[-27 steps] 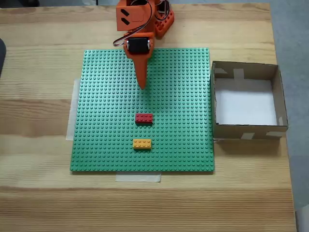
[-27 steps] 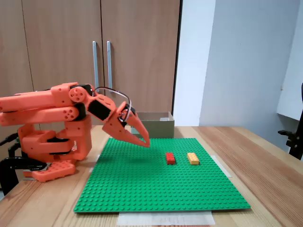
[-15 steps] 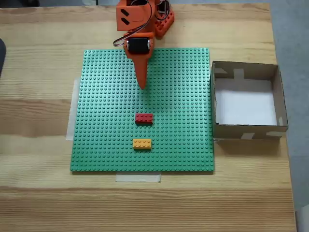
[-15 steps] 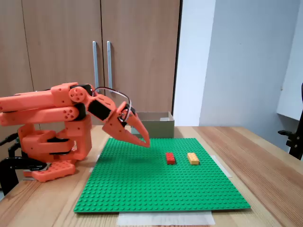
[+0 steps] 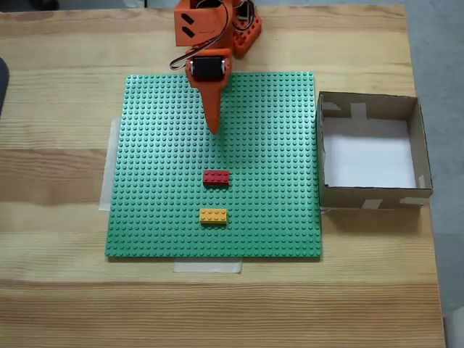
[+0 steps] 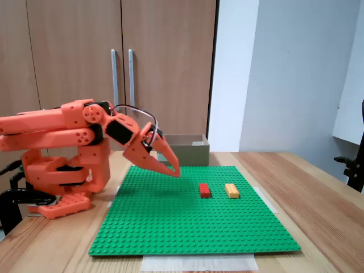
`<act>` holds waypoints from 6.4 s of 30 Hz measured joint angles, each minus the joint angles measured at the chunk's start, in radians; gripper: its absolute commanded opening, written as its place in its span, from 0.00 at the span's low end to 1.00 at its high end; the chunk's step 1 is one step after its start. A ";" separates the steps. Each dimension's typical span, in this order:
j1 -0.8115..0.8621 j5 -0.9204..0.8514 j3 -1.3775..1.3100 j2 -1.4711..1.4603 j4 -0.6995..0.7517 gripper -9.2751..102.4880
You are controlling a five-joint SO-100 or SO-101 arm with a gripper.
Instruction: Pick the red lego block and put it in the box.
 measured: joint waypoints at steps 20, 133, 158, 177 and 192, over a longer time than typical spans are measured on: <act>0.000 0.000 0.000 0.000 0.000 0.07; 0.000 0.000 0.000 0.000 0.000 0.07; -0.015 -0.021 0.000 0.000 0.000 0.07; -0.025 -0.061 -0.106 -0.043 0.117 0.07; 0.009 -0.086 -0.529 -0.584 0.112 0.07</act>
